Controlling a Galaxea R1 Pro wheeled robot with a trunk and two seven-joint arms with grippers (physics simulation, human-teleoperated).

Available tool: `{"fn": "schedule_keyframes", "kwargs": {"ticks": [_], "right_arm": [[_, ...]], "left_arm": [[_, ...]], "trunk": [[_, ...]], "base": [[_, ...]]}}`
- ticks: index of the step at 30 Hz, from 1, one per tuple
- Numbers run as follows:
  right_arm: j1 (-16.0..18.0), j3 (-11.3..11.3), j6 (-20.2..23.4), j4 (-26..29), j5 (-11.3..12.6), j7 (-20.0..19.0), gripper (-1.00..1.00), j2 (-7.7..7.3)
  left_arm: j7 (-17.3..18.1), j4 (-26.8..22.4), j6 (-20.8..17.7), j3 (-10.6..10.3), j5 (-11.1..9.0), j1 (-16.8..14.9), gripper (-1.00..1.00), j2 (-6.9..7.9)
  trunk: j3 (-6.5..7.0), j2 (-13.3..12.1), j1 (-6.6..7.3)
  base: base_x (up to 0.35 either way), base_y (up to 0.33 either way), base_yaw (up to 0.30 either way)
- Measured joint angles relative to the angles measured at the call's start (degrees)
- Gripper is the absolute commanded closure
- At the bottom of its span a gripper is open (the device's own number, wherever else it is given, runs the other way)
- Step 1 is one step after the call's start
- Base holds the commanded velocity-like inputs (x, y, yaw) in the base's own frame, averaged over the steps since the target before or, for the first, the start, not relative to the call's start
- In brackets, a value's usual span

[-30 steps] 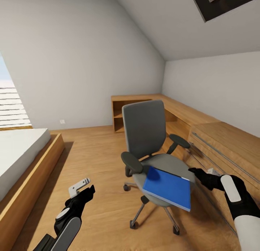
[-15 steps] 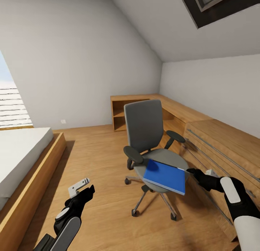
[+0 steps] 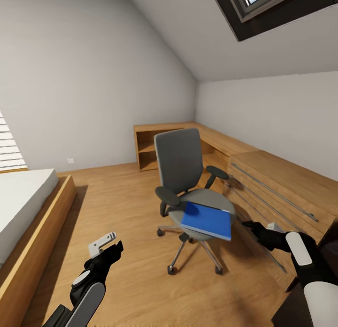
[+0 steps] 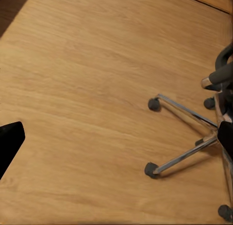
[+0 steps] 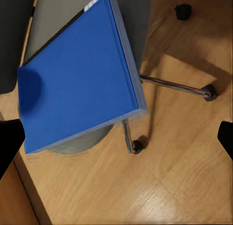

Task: In the bedroom, organize the workspace by keeping the computer under the desk, ensuring the monitor is on the desk, placing the keyboard on the desk next to the monitor, placing the mouse on the desk next to the keyboard, moving the folder from the swivel chair onto the desk next to the mouse, stacking the notebook on top of the folder with the pen on top of the notebook, and positioning the swivel chair next to the desk.

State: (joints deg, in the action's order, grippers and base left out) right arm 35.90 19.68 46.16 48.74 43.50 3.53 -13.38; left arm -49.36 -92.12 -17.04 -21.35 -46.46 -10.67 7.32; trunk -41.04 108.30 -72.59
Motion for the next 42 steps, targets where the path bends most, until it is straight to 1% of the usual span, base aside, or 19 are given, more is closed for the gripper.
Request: {"fn": "schedule_keyframes", "kwargs": {"ticks": [5, 6, 11, 20, 27, 34, 42], "right_arm": [[0.0, 0.08, 0.2, -0.23, 0.0, -0.02, -1.0, 0.0], [-0.01, 0.54, 0.29, -0.26, 0.02, -0.03, -1.0, 0.01], [0.0, 1.09, 0.45, -0.28, 0.04, -0.03, -1.0, 0.08], [0.01, 1.25, 0.46, -0.32, 0.15, -0.29, -1.0, 0.29], [0.01, 1.22, 0.41, -0.31, 0.32, -2.34, -1.0, 0.23], [-0.02, 1.22, 0.36, -0.51, 0.31, -3.06, -1.0, 0.25], [0.01, 1.19, -0.05, -1.71, 0.25, -3.17, -1.0, 0.27]], "left_arm": [[0.0, 0.0, -0.03, -0.02, 0.0, 0.0, -1.0, 0.0], [0.01, -0.05, -0.05, -0.04, 0.01, 0.01, -1.0, 0.01], [0.01, -0.29, 0.0, 0.05, 0.0, 0.01, -1.0, -0.05], [-0.06, -0.43, 0.12, 0.07, -0.01, 0.01, -1.0, -0.32], [-0.07, -0.48, 0.12, 0.09, -0.01, 0.01, -1.0, -0.31], [-0.1, -0.47, 0.12, 0.09, -0.01, 0.01, -1.0, -0.28], [-0.16, -0.45, 0.14, -0.01, 0.0, 0.01, -1.0, -0.16]], "trunk": [[0.03, 0.0, 0.0], [0.04, 0.01, 0.02], [0.04, 0.0, 0.02], [-1.57, 3.6, -1.95], [-2.83, 6.41, -3.48], [-4.09, 9.21, -5.02], [-4.09, 9.23, -5.03]], "base": [[-0.2, 0.199, -0.125], [-0.064, 0.064, -0.026], [-0.029, 0.029, -0.012], [-0.004, 0.004, -0.002], [0.0, 0.0, 0.0], [0.0, 0.0, 0.0], [0.0, 0.0, 0.0]]}}
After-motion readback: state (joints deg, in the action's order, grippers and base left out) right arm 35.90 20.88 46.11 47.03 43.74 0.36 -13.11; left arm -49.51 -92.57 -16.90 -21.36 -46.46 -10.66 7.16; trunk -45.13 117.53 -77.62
